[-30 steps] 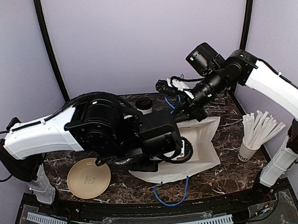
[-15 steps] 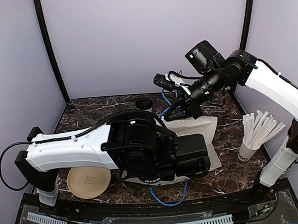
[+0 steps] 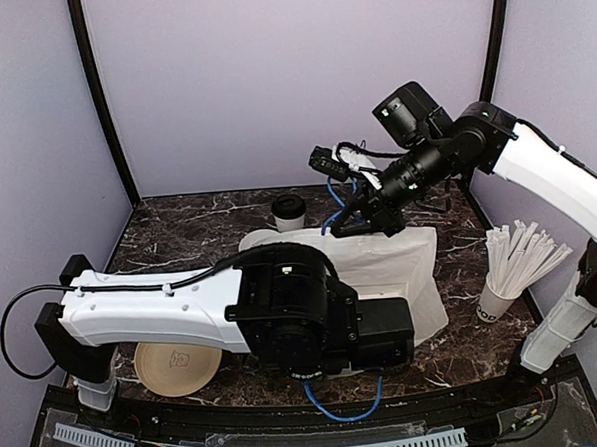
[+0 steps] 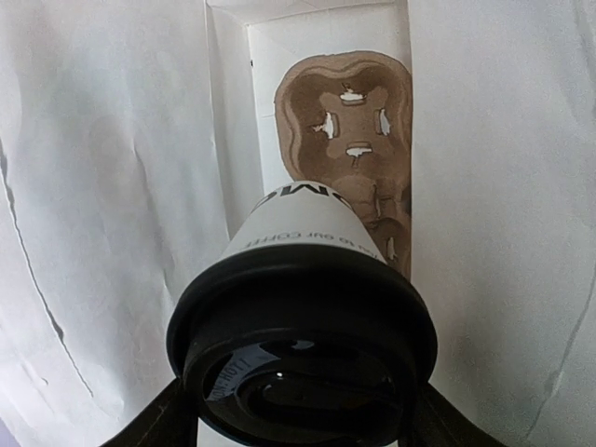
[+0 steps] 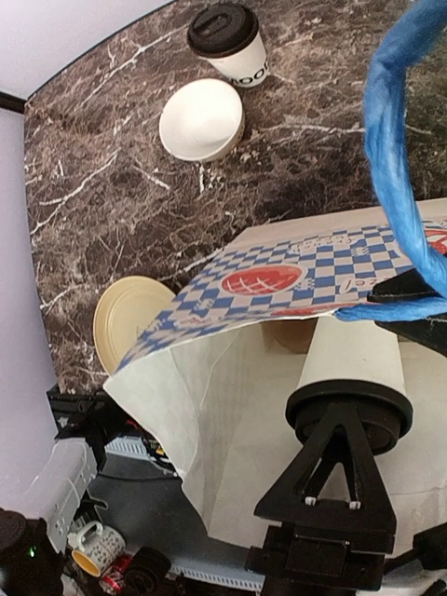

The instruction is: Pack the takeout coffee

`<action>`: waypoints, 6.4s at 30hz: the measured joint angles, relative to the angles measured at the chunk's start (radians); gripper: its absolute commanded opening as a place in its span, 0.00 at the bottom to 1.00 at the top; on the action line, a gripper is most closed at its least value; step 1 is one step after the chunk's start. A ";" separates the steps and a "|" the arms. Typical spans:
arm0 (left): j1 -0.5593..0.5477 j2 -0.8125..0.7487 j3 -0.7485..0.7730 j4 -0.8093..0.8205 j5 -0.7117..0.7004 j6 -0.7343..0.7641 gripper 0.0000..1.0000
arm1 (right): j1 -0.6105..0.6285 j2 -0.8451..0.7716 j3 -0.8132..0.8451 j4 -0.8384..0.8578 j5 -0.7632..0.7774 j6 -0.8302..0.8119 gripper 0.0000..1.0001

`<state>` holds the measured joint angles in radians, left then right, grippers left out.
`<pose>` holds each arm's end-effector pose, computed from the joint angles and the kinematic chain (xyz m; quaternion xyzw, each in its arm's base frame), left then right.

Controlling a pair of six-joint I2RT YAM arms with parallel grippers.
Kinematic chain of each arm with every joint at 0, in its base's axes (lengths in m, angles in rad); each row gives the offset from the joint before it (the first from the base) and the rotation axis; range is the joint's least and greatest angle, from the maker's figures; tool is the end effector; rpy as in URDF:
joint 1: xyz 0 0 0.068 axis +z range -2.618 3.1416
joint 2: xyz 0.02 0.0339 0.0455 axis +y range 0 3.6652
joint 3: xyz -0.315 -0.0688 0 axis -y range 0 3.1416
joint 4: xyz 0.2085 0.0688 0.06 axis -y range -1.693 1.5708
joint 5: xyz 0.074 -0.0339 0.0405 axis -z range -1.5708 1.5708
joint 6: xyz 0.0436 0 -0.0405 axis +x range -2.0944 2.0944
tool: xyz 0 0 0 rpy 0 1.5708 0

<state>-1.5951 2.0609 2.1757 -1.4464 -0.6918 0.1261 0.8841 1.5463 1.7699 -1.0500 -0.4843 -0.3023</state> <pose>0.0182 -0.3946 0.3704 0.6819 0.6397 0.1746 0.3089 0.1609 0.2283 0.4503 -0.5779 0.7011 0.3152 0.2742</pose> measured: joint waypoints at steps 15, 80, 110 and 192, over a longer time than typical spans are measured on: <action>0.146 0.000 0.024 0.041 -0.041 -0.014 0.59 | 0.000 -0.002 0.006 0.049 0.292 -0.042 0.00; 0.073 -0.047 -0.190 0.018 0.044 -0.225 0.47 | 0.075 -0.040 -0.006 -0.197 -0.169 -0.272 0.72; 0.066 -0.174 -0.504 0.218 0.003 -0.272 0.47 | 0.135 -0.019 0.006 -0.275 -0.229 -0.330 0.75; 0.289 -0.198 -0.649 0.714 0.067 0.032 0.60 | 0.039 0.021 0.031 -0.292 -0.104 -0.356 0.86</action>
<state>-1.3064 1.8629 1.5265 -0.7326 -0.6247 0.1581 0.9230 1.5673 1.8008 -1.3422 -0.5884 -0.6579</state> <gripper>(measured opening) 0.707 0.851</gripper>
